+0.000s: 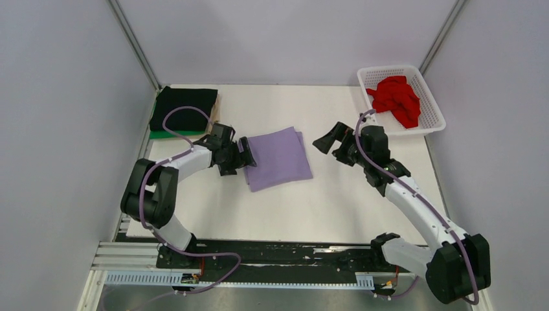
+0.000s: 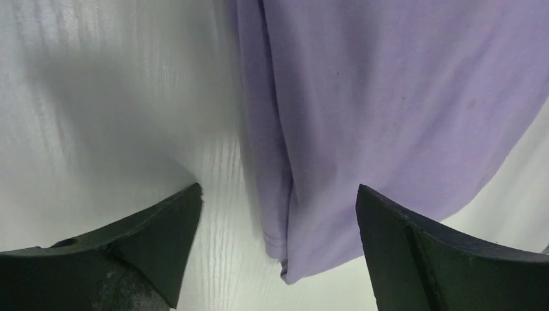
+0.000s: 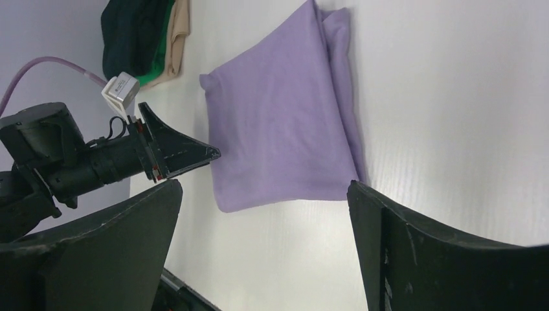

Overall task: Fold and stack the t-shirts
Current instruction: Put the neatly folded tshirt into the corner of the board with the left arm

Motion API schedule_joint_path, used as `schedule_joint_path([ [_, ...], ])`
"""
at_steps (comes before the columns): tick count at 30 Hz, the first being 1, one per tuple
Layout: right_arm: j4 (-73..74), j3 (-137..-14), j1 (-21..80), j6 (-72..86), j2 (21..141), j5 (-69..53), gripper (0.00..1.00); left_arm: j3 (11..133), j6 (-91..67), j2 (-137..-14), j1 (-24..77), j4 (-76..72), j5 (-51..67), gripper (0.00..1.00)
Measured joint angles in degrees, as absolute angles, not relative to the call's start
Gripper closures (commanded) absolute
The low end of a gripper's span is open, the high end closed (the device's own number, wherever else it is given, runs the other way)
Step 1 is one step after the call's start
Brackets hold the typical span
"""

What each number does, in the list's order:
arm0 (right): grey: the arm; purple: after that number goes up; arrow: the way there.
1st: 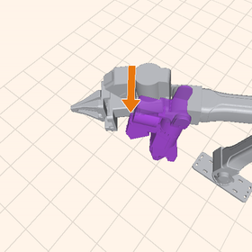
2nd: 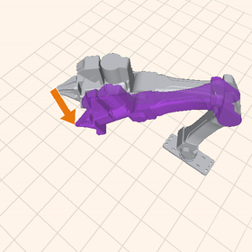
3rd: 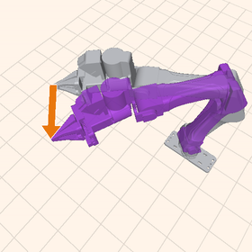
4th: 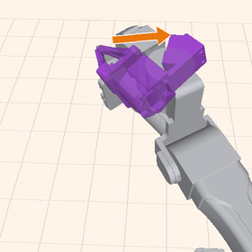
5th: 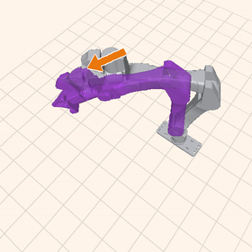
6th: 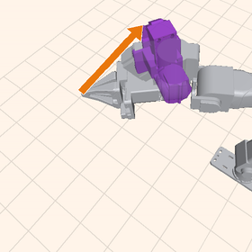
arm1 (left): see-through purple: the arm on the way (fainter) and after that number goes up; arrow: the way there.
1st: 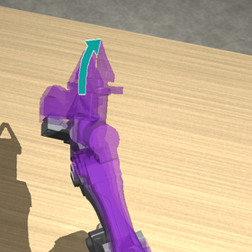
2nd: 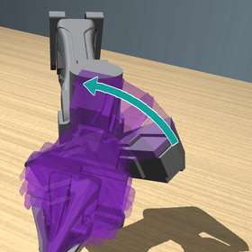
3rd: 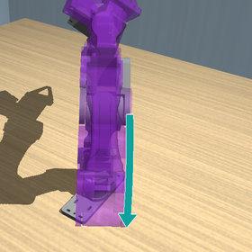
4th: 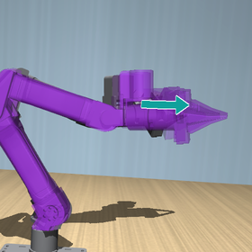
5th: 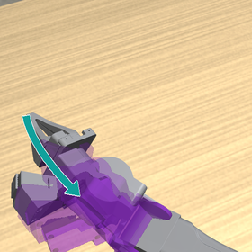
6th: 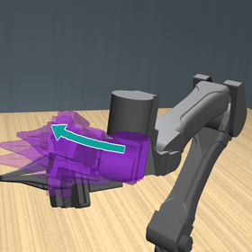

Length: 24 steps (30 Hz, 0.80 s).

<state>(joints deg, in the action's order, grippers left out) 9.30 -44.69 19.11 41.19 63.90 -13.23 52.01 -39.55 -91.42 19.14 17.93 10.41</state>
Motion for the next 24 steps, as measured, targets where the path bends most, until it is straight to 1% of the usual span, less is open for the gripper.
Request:
schedule_joint_path([
  [2, 11.22, -43.83, 19.09, 40.88, 61.41, -10.33, 0.00, 52.29, -40.25, -93.80, 19.14, 16.82, 11.55, 0.08],
  [6, 15.11, -42.13, 19.09, 40.45, 57.52, -6.20, 0.00, 53.80, -41.41, -96.25, 19.09, 13.69, 12.88, 0.21],
  [11, 17.26, -39.46, 19.09, 40.34, 51.70, 0.21, 0.00, 56.36, -42.28, -99.85, 20.67, 11.16, 13.30, 0.30],
  [12, 17.39, -38.65, 19.09, 40.36, 50.39, 1.80, 0.00, 57.45, -42.24, -100.79, 21.58, 11.25, 12.82, 0.33],
  [13, 17.43, -38.11, 19.07, 40.36, 49.56, 2.94, 0.00, 58.52, -42.26, -101.65, 22.46, 11.42, 12.19, 0.35],
  [14, 17.43, -37.47, 19.05, 40.32, 48.71, 4.47, 0.00, 59.88, -42.13, -102.56, 23.44, 12.19, 11.18, 0.42],
  [17, 17.82, -36.10, 18.92, 39.97, 46.94, 7.88, 0.00, 64.82, -41.85, -105.89, 26.46, 15.44, 6.61, 0.57],
  [20, 18.61, -34.87, 18.87, 39.42, 44.97, 11.00, 0.00, 69.65, -41.50, -108.86, 28.75, 19.62, 1.87, 0.61],
  [22, 19.22, -34.24, 18.72, 39.07, 43.35, 12.93, 0.00, 72.44, -41.32, -110.30, 30.04, 22.76, -1.54, 0.66],
  [23, 19.33, -33.82, 18.65, 38.92, 42.22, 14.15, 0.00, 73.56, -41.15, -110.85, 30.52, 24.10, -2.98, 0.71],
  [24, 19.53, -33.63, 18.63, 38.83, 41.28, 15.14, 0.00, 74.85, -40.86, -111.55, 31.11, 25.67, -4.71, 0.73],
])
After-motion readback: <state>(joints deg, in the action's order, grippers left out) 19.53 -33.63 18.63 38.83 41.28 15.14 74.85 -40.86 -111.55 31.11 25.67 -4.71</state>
